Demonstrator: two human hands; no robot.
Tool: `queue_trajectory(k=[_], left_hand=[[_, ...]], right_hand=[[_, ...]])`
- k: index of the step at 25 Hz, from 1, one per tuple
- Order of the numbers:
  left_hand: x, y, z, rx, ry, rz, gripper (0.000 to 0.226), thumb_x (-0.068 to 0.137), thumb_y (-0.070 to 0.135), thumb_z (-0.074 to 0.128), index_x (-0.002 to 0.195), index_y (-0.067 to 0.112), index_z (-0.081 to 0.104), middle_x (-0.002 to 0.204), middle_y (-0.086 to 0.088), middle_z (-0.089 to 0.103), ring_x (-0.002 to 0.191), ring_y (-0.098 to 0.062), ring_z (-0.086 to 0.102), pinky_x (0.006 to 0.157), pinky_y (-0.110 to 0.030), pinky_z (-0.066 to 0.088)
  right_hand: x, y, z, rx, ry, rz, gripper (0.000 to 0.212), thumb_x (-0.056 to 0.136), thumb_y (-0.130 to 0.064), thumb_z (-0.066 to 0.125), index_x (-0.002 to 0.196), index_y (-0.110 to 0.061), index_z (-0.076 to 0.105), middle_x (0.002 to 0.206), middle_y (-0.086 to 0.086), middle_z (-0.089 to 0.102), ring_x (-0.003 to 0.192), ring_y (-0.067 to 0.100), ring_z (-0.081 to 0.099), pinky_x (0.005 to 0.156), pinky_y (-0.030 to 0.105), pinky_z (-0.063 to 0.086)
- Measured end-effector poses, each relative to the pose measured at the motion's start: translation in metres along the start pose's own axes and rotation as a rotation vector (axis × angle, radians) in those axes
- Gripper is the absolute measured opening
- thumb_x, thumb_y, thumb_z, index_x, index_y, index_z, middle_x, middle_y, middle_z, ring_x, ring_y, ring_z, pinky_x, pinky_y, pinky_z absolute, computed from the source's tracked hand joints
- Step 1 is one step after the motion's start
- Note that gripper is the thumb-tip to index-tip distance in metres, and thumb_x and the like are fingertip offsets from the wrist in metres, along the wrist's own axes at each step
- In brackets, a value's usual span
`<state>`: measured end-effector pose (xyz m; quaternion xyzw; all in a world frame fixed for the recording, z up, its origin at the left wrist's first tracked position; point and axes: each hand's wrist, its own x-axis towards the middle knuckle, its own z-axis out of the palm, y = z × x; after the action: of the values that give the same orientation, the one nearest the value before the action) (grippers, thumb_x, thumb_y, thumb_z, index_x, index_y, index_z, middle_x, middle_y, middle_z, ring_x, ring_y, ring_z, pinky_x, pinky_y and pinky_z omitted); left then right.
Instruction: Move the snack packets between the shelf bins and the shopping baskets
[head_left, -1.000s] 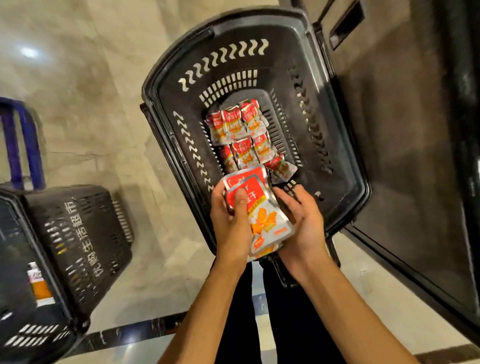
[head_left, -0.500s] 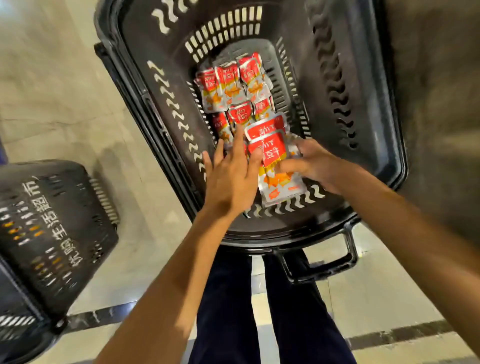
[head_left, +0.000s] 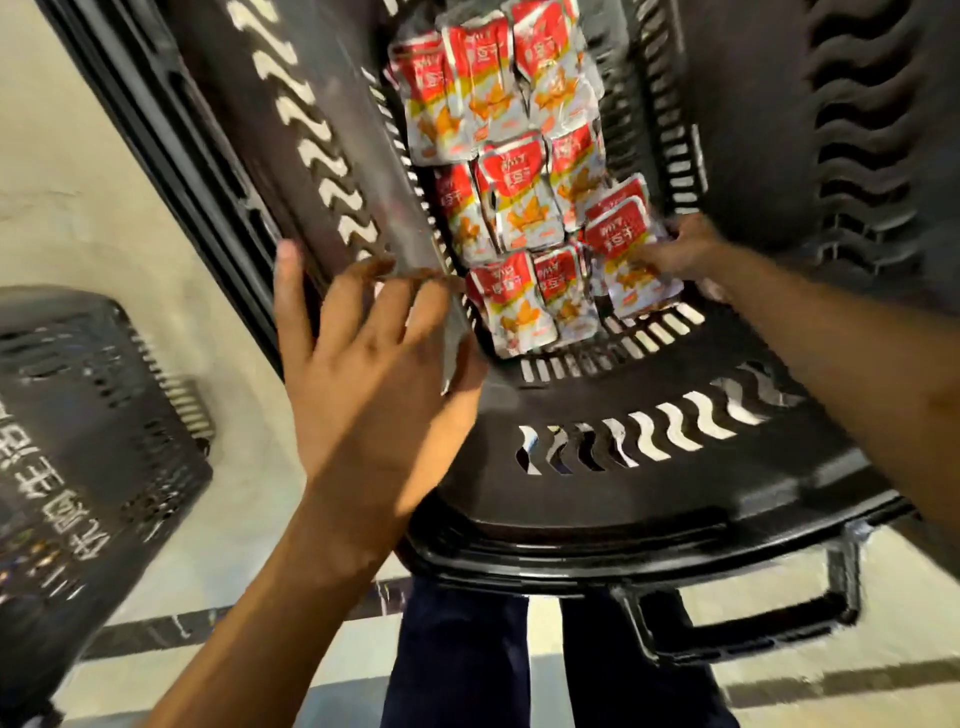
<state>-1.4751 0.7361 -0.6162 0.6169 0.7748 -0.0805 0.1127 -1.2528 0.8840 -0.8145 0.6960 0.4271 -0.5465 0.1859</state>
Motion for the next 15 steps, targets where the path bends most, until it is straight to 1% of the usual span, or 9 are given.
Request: queue_trajectory(k=[2,3,5,6,8,9,11,13,15], left_hand=[[0.001,0.000,0.000,0.000,-0.030,-0.012,0.034,0.085,0.039,0.049,0.104,0.016,0.066,0.092,-0.002,0.067,0.107,-0.028,0.053,0.116,-0.040,-0.005],[0.001,0.001,-0.001,0.006,-0.048,-0.015,0.034,0.085,0.039,0.049,0.105,0.017,0.065,0.093,-0.002,0.067,0.107,-0.028,0.052,0.116,-0.039,-0.006],[0.002,0.002,-0.002,0.011,-0.085,-0.025,0.033,0.085,0.040,0.050,0.105,0.018,0.065,0.092,-0.001,0.067,0.105,-0.028,0.052,0.116,-0.038,-0.007],[0.003,0.002,-0.003,0.011,-0.098,-0.030,0.033,0.086,0.040,0.050,0.105,0.019,0.065,0.092,-0.001,0.067,0.105,-0.028,0.052,0.116,-0.038,-0.007],[0.004,0.003,-0.004,0.010,-0.112,-0.033,0.033,0.086,0.040,0.049,0.106,0.020,0.065,0.092,0.000,0.066,0.104,-0.027,0.052,0.116,-0.038,-0.008],[0.004,0.004,-0.004,0.010,-0.111,-0.031,0.032,0.086,0.040,0.049,0.106,0.020,0.065,0.092,0.000,0.067,0.104,-0.027,0.053,0.116,-0.038,-0.008],[0.004,0.003,-0.004,0.011,-0.113,-0.029,0.031,0.086,0.039,0.050,0.105,0.020,0.065,0.092,0.001,0.067,0.102,-0.027,0.054,0.116,-0.038,-0.007],[0.004,0.004,-0.004,0.007,-0.105,-0.026,0.030,0.086,0.038,0.050,0.103,0.019,0.066,0.090,0.002,0.067,0.100,-0.027,0.055,0.116,-0.038,-0.006],[0.004,0.004,-0.004,0.008,-0.087,-0.026,0.029,0.086,0.038,0.050,0.101,0.019,0.066,0.088,0.003,0.066,0.098,-0.026,0.056,0.116,-0.038,-0.006]], right_hand=[[0.009,0.003,0.008,0.013,-0.049,-0.020,0.047,0.080,-0.007,0.072,0.124,-0.002,0.057,0.120,0.007,0.060,0.100,0.022,0.058,0.096,0.038,0.047],[0.012,0.004,0.012,-0.021,-0.061,-0.035,0.046,0.081,-0.007,0.071,0.124,-0.002,0.057,0.123,0.011,0.060,0.104,0.024,0.058,0.098,0.040,0.046],[0.015,0.002,0.019,-0.156,-0.035,-0.067,0.046,0.082,-0.020,0.070,0.125,-0.006,0.058,0.126,0.016,0.059,0.113,0.030,0.057,0.100,0.041,0.045],[0.015,0.001,0.022,-0.243,0.013,-0.079,0.051,0.082,-0.029,0.070,0.127,-0.009,0.056,0.129,0.016,0.057,0.117,0.032,0.055,0.101,0.041,0.044],[0.015,0.003,0.029,-0.342,0.127,-0.077,0.069,0.081,-0.041,0.068,0.137,-0.010,0.042,0.139,0.017,0.046,0.125,0.036,0.045,0.103,0.042,0.040],[0.012,0.005,0.032,-0.339,0.163,-0.057,0.075,0.082,-0.041,0.067,0.140,-0.008,0.033,0.142,0.019,0.038,0.128,0.038,0.040,0.105,0.043,0.038],[0.011,0.009,0.038,-0.334,0.175,-0.062,0.081,0.084,-0.038,0.065,0.145,-0.007,0.022,0.148,0.020,0.027,0.134,0.039,0.032,0.109,0.045,0.033],[0.006,0.011,0.041,-0.391,0.189,-0.091,0.092,0.082,-0.037,0.067,0.149,-0.010,0.011,0.154,0.018,0.013,0.141,0.036,0.018,0.114,0.046,0.025],[0.006,0.011,0.040,-0.444,0.241,-0.118,0.106,0.077,-0.039,0.073,0.150,-0.012,0.002,0.157,0.015,0.001,0.144,0.033,0.006,0.117,0.044,0.017]])
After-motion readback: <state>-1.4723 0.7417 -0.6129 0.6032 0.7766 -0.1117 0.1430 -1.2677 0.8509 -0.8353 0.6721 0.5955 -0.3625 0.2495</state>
